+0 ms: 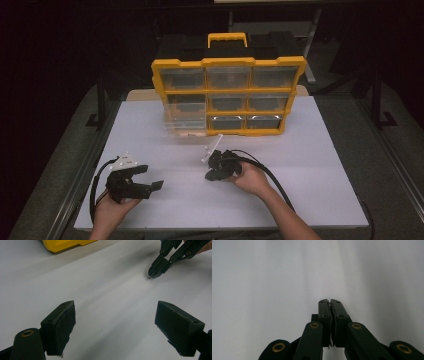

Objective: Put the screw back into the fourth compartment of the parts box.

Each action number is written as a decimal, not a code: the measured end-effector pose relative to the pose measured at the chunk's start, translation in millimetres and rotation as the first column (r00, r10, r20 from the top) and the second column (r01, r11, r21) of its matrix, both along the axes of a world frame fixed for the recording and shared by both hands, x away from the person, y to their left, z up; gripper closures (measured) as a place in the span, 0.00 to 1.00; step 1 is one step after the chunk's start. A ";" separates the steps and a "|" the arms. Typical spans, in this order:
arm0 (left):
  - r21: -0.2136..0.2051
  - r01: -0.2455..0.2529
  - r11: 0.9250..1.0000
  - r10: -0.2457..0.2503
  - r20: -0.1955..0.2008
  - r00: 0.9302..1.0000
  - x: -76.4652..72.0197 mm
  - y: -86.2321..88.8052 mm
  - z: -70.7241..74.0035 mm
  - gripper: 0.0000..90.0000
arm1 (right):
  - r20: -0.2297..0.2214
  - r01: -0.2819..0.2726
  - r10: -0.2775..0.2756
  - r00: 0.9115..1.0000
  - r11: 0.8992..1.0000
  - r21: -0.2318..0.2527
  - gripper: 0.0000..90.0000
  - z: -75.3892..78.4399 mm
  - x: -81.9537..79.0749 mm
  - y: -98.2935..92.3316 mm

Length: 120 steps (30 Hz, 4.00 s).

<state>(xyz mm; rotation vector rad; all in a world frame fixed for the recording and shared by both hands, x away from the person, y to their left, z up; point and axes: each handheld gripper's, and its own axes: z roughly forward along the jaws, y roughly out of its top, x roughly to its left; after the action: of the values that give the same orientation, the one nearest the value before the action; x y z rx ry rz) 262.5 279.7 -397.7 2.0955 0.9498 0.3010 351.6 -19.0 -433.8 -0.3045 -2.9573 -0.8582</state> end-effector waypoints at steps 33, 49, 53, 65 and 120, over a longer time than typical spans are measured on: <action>-0.012 -0.008 1.000 0.007 -0.006 1.000 -0.7 -1.8 0.0 0.18 | -0.038 0.089 -0.086 0.996 0.993 0.083 0.96 51.9 21.5 -45.2; -0.022 -0.014 1.000 0.014 -0.006 1.000 -0.8 -2.7 -0.5 0.18 | -0.004 0.135 -0.135 0.991 0.984 0.114 0.96 100.1 36.6 -63.0; -0.021 -0.014 1.000 0.014 -0.006 1.000 -0.8 -2.4 -0.3 0.18 | 0.009 0.142 -0.144 0.990 0.983 0.117 0.96 114.3 39.7 -65.5; -0.011 -0.011 1.000 0.011 -0.010 1.000 -1.0 -1.4 0.6 0.18 | 0.029 0.162 -0.167 0.985 0.978 0.133 0.96 151.9 52.1 -70.3; -0.016 -0.004 1.000 0.004 -0.003 1.000 -1.6 -0.4 -0.1 0.18 | 0.051 0.079 -0.085 0.995 0.992 0.101 0.96 180.3 89.0 44.8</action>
<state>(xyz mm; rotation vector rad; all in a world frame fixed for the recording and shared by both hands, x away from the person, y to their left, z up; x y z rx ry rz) 260.9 279.3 -397.8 2.0807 0.9550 0.2909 440.6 25.8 -253.6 -0.4066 -2.9582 -1.0354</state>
